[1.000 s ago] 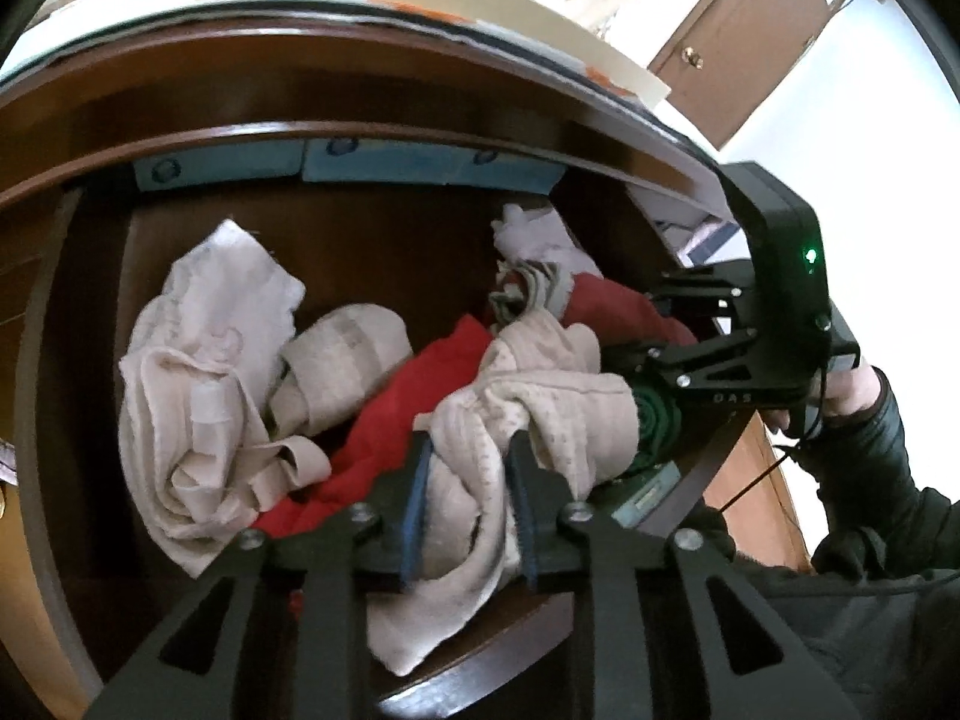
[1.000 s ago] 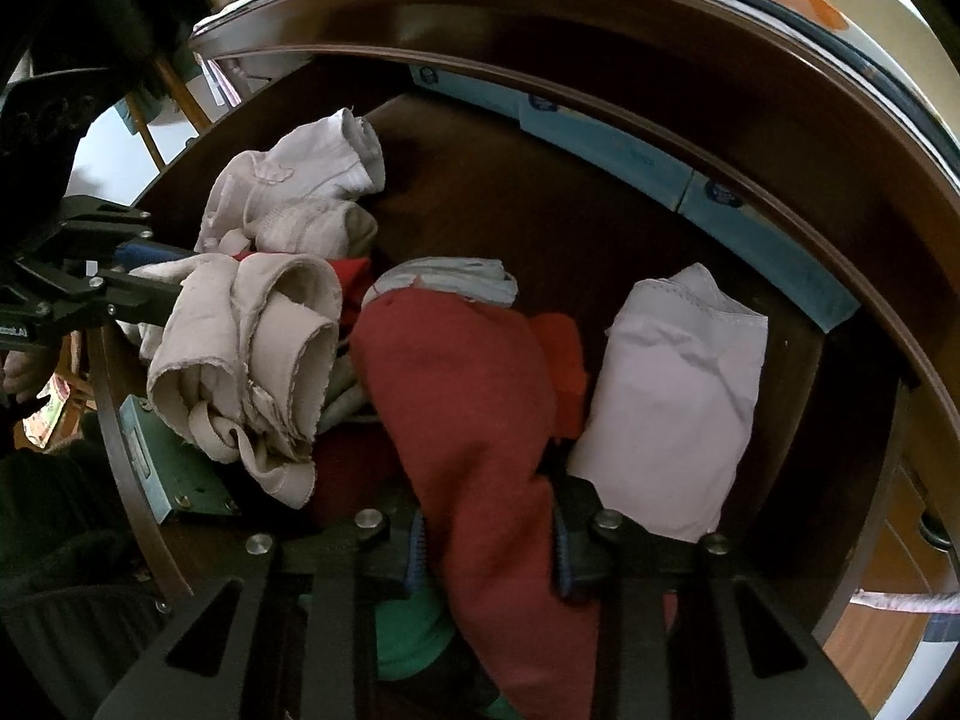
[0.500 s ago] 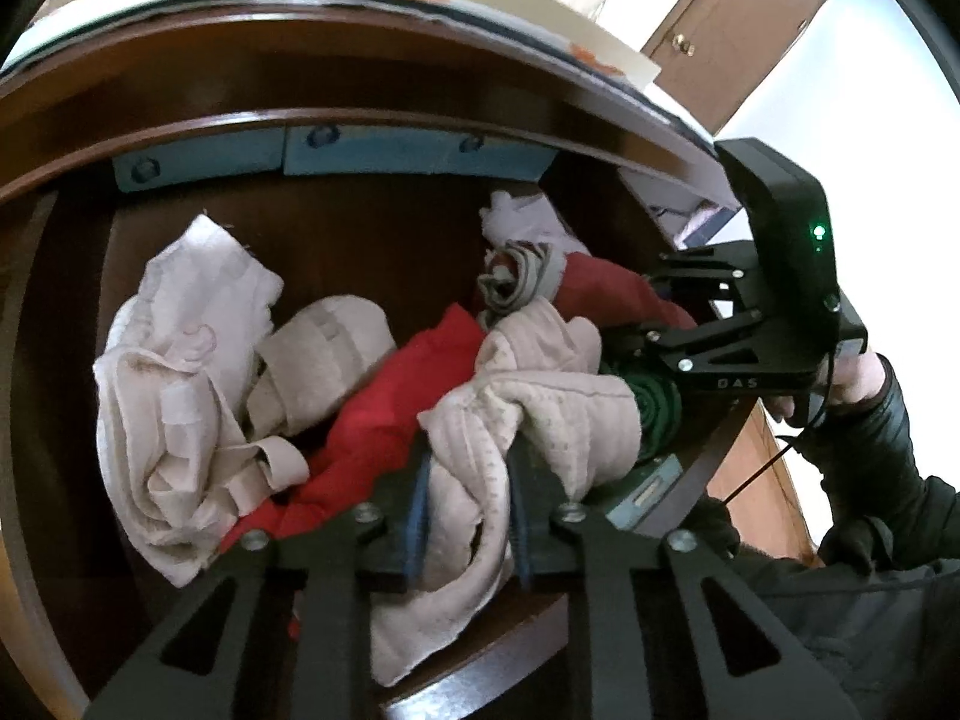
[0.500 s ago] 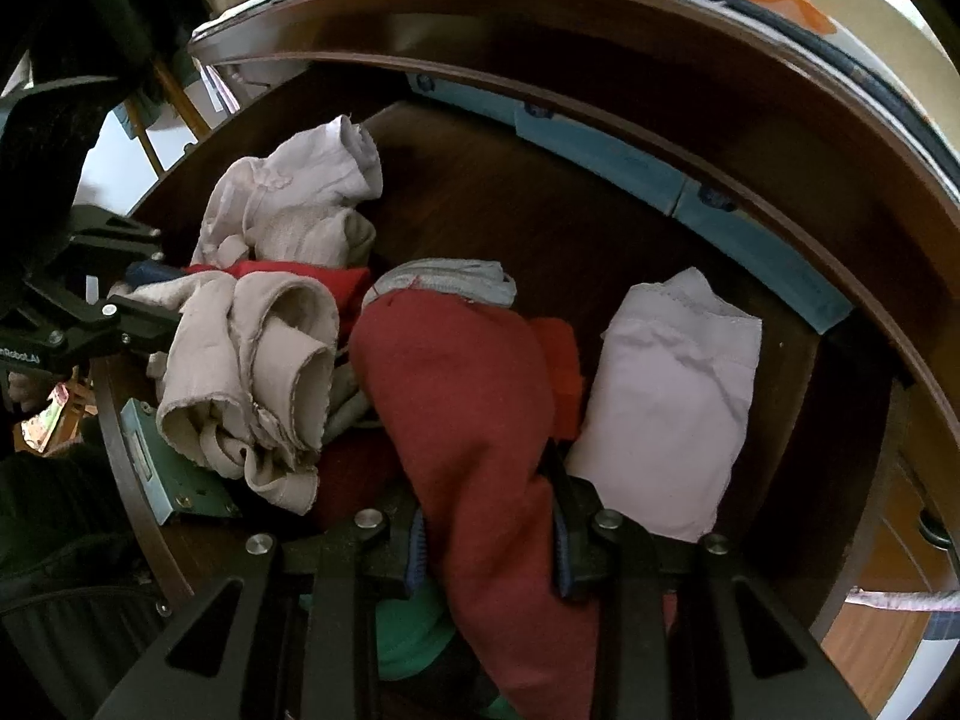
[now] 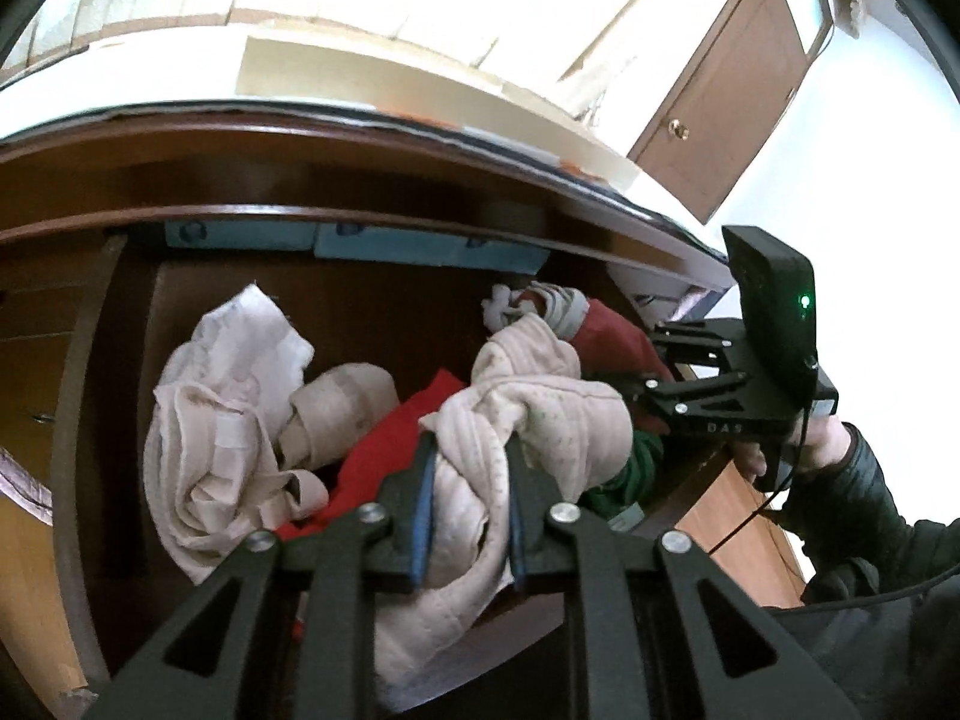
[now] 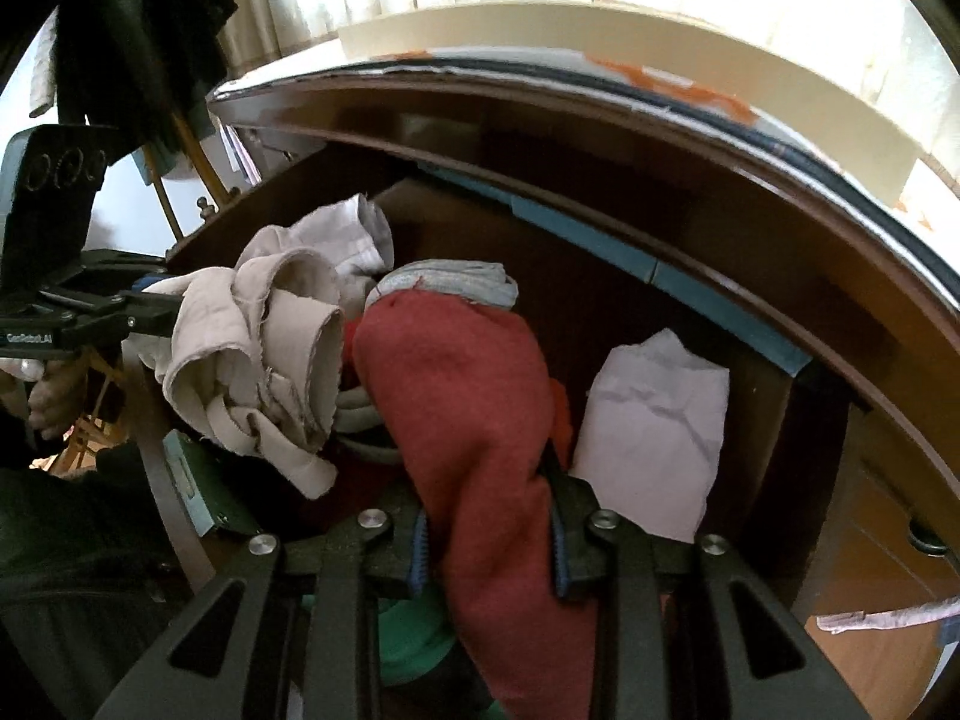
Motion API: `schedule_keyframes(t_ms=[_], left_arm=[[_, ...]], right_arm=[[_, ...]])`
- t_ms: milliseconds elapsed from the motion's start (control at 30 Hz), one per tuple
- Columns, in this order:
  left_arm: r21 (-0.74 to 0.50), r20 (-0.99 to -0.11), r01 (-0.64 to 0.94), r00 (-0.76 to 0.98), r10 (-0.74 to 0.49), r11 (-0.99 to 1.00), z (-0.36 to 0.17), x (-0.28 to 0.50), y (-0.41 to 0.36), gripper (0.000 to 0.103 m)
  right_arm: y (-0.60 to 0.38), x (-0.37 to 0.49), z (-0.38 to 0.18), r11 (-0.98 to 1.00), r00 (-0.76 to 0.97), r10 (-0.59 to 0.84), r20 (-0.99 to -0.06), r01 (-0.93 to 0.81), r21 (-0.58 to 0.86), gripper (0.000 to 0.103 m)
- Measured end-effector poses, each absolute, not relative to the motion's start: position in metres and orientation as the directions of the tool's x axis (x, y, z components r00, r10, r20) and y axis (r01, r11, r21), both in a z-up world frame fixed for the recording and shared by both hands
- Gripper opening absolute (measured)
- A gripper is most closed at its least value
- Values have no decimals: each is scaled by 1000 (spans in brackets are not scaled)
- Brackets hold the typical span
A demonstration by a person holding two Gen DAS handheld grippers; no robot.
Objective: Take underwear out of drawer
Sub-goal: 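Lift the beige dotted garment with the left gripper toward the tray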
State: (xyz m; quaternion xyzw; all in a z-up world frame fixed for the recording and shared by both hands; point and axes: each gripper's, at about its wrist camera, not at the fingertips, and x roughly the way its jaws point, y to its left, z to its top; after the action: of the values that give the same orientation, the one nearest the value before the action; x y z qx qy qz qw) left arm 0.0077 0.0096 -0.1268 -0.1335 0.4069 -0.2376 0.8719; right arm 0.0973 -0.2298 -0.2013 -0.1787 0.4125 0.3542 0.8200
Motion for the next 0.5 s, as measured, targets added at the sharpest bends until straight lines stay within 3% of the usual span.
schedule_keyframes(t_ms=[500], left_arm=[[-354,-592,316,653,-473,880,-109,-3,7,17]], right_arm=[[-250,90,-188,708,469,483,-739,-706,15,31]])
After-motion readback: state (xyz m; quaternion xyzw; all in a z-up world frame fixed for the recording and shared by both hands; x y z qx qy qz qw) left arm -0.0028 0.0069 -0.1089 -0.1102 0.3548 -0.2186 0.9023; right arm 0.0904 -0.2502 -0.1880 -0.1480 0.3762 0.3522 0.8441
